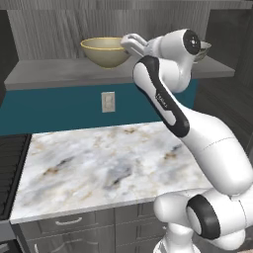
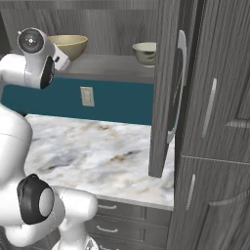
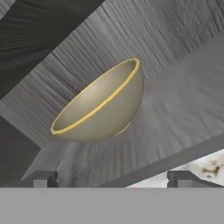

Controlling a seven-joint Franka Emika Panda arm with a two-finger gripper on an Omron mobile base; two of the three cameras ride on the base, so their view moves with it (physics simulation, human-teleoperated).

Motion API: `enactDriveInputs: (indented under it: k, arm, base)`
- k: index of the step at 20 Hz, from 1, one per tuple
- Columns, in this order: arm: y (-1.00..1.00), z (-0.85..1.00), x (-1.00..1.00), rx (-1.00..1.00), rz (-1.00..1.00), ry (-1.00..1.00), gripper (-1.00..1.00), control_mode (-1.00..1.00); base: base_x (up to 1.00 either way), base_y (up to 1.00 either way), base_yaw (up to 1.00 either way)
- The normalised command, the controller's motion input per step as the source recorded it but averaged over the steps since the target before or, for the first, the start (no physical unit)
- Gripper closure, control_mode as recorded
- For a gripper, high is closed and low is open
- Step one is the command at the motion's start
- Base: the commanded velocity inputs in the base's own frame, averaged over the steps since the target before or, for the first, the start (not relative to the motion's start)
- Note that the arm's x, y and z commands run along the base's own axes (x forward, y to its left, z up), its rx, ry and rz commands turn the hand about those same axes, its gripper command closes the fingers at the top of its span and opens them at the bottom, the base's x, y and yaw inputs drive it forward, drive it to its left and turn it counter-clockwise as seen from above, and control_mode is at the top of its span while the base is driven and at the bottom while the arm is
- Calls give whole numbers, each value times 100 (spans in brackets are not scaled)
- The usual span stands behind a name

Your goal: Take the smaller bowl and place it next to the appetizer plate on the dining counter , and place the larger bowl next to the plate with cooked food.

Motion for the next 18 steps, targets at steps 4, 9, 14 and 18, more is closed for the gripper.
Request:
enactDriveInputs:
  k: [4, 9, 14, 18]
  arm:
    - [12, 7, 33, 0, 0, 5, -100, -100]
    - [11, 7, 39, 0, -1, 7, -100, -100]
    - [14, 0, 38, 0, -2, 9, -100, -100]
    - [11, 0, 33, 0, -4, 9, -100, -100]
  base:
    - [0, 0, 0]
    - [0, 0, 0]
    - [0, 0, 0]
    - [0, 0, 0]
